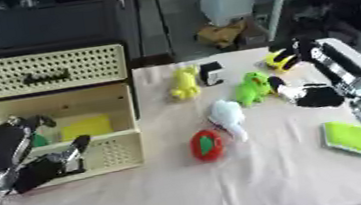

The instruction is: Pick up objects from table and place into drawer.

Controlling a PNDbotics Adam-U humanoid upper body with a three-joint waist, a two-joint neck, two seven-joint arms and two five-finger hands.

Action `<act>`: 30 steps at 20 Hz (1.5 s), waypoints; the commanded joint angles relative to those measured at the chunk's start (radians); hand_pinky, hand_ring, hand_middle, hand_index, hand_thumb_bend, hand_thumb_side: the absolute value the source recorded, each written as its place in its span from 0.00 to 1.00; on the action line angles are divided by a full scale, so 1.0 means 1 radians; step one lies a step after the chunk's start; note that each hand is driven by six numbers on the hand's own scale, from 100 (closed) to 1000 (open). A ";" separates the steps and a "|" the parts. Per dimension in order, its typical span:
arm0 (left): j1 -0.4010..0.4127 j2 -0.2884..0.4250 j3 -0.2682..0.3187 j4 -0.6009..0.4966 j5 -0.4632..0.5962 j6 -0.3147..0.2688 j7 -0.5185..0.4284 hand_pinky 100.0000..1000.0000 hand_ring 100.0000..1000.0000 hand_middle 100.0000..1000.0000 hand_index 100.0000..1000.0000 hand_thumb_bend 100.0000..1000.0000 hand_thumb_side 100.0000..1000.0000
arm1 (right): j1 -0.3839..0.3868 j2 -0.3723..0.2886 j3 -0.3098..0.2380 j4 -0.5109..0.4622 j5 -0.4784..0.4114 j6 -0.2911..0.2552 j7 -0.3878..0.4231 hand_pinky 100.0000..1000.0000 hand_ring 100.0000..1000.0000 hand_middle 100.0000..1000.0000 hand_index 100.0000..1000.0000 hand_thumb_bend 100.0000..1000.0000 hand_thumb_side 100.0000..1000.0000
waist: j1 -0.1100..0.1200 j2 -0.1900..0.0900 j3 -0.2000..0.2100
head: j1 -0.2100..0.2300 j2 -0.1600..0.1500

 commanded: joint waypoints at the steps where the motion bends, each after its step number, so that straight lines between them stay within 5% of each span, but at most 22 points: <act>1: -0.012 0.007 0.028 -0.048 0.049 0.011 0.033 0.00 0.00 0.00 0.69 0.51 1.00 | -0.027 -0.044 0.023 0.026 -0.012 -0.010 0.045 0.61 0.72 0.76 0.84 0.20 0.25 | 0.002 -0.009 0.002 | -0.008 0.003; 16: -0.013 -0.002 0.088 -0.123 0.173 0.047 0.066 0.00 0.00 0.00 0.69 0.51 1.00 | -0.168 0.002 0.147 0.273 0.049 -0.111 0.252 0.66 0.83 0.83 0.86 0.27 0.27 | 0.011 -0.011 0.031 | -0.036 0.005; 30: -0.009 -0.009 0.085 -0.118 0.153 0.036 0.019 0.00 0.00 0.00 0.69 0.49 1.00 | -0.218 0.080 0.244 0.341 0.133 -0.196 0.371 0.66 0.81 0.83 0.87 0.29 0.29 | 0.016 -0.011 0.041 | -0.053 0.004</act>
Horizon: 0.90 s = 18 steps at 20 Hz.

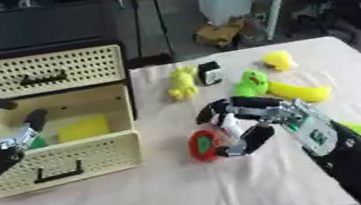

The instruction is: Pick up objects from table and place into drawer.

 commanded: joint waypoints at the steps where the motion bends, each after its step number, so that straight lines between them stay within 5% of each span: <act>1: -0.011 0.006 0.008 -0.015 -0.005 -0.004 -0.011 0.00 0.00 0.00 0.69 0.49 1.00 | -0.027 0.004 0.006 0.014 0.032 -0.016 0.010 0.66 0.81 0.83 0.87 0.30 0.29 | 0.007 -0.010 0.002 | -0.008 0.003; 12: -0.016 -0.002 0.007 -0.023 -0.008 -0.008 -0.020 0.00 0.00 0.00 0.69 0.49 1.00 | -0.053 0.056 0.017 0.089 0.154 -0.065 -0.031 0.61 0.75 0.80 0.85 0.27 0.28 | 0.012 -0.004 0.017 | -0.023 -0.005; 18: -0.015 -0.004 0.008 -0.024 -0.011 -0.009 -0.024 0.00 0.00 0.00 0.69 0.49 1.00 | -0.052 0.061 0.023 0.103 0.202 -0.082 -0.055 0.54 0.69 0.77 0.84 0.25 0.15 | 0.012 -0.003 0.020 | -0.025 -0.006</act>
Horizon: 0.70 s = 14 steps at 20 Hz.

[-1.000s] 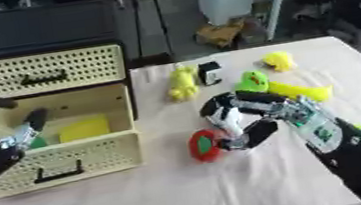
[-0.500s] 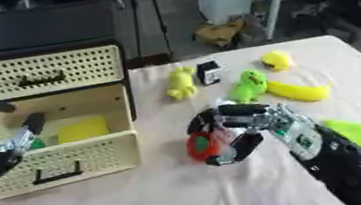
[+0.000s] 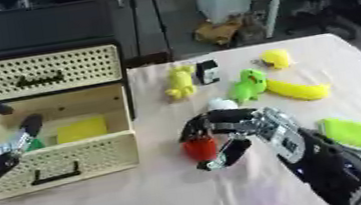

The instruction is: Pick up objects from table and place into drawer.

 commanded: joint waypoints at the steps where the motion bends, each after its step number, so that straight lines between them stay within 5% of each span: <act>1: -0.015 0.006 0.008 -0.018 -0.005 0.000 -0.004 0.00 0.00 0.00 0.69 0.49 1.00 | -0.012 -0.004 0.007 0.006 0.038 -0.015 -0.006 0.54 0.68 0.77 0.83 0.21 0.15 | 0.005 -0.008 0.001 | -0.005 -0.006; 4: -0.015 0.005 0.008 -0.018 -0.006 -0.001 -0.006 0.00 0.00 0.00 0.69 0.49 1.00 | -0.009 -0.004 0.009 0.019 0.066 -0.021 -0.019 0.50 0.66 0.75 0.82 0.14 0.00 | 0.005 -0.007 0.002 | -0.007 -0.009; 7: -0.016 0.005 0.008 -0.018 -0.008 -0.001 -0.007 0.00 0.00 0.00 0.69 0.49 1.00 | -0.009 -0.004 0.005 0.037 0.089 -0.023 -0.043 0.43 0.61 0.72 0.80 0.00 0.00 | 0.005 -0.007 0.003 | -0.007 -0.011; 14: -0.015 0.003 0.010 -0.017 -0.012 -0.001 -0.011 0.00 0.00 0.00 0.69 0.49 1.00 | -0.016 -0.008 0.005 0.047 0.133 -0.034 -0.118 0.19 0.46 0.65 0.70 0.00 0.00 | 0.003 -0.009 0.004 | -0.009 -0.011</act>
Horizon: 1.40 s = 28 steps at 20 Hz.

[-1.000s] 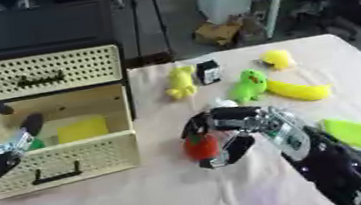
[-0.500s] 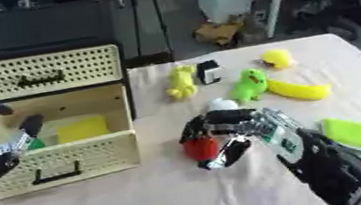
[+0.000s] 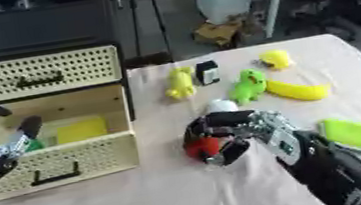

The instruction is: Pick up objects from table and place into drawer.

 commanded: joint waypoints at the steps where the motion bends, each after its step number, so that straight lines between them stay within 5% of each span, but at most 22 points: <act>1: -0.014 0.004 0.010 -0.016 -0.004 0.000 -0.003 0.00 0.00 0.00 0.69 0.48 1.00 | -0.011 -0.016 -0.001 0.006 0.028 -0.011 -0.038 0.14 0.43 0.63 0.68 0.00 0.00 | 0.003 -0.009 0.000 | -0.002 -0.010; 4: -0.014 0.004 0.012 -0.016 -0.005 0.001 -0.004 0.00 0.00 0.00 0.69 0.48 1.00 | -0.016 -0.022 -0.008 -0.008 0.040 -0.019 -0.092 0.00 0.33 0.58 0.62 0.00 0.00 | 0.003 -0.011 0.000 | -0.002 -0.009; 8: -0.014 0.004 0.013 -0.017 -0.006 0.002 -0.003 0.00 0.00 0.00 0.69 0.47 1.00 | -0.030 -0.036 -0.017 -0.042 0.049 -0.020 -0.150 0.00 0.25 0.54 0.58 0.00 0.00 | 0.001 -0.013 -0.001 | -0.002 -0.008; 21: -0.013 0.007 0.018 -0.018 -0.008 0.004 -0.003 0.00 0.00 0.00 0.69 0.47 1.00 | -0.071 -0.077 -0.046 -0.149 0.012 0.019 -0.186 0.00 0.24 0.54 0.58 0.00 0.00 | -0.006 -0.020 -0.003 | 0.003 -0.005; 28: -0.012 0.005 0.024 -0.026 -0.004 0.006 0.004 0.00 0.00 0.00 0.69 0.49 1.00 | -0.168 -0.110 -0.075 -0.185 0.005 0.051 -0.200 0.00 0.23 0.55 0.58 0.00 0.00 | -0.008 -0.034 0.002 | 0.002 -0.004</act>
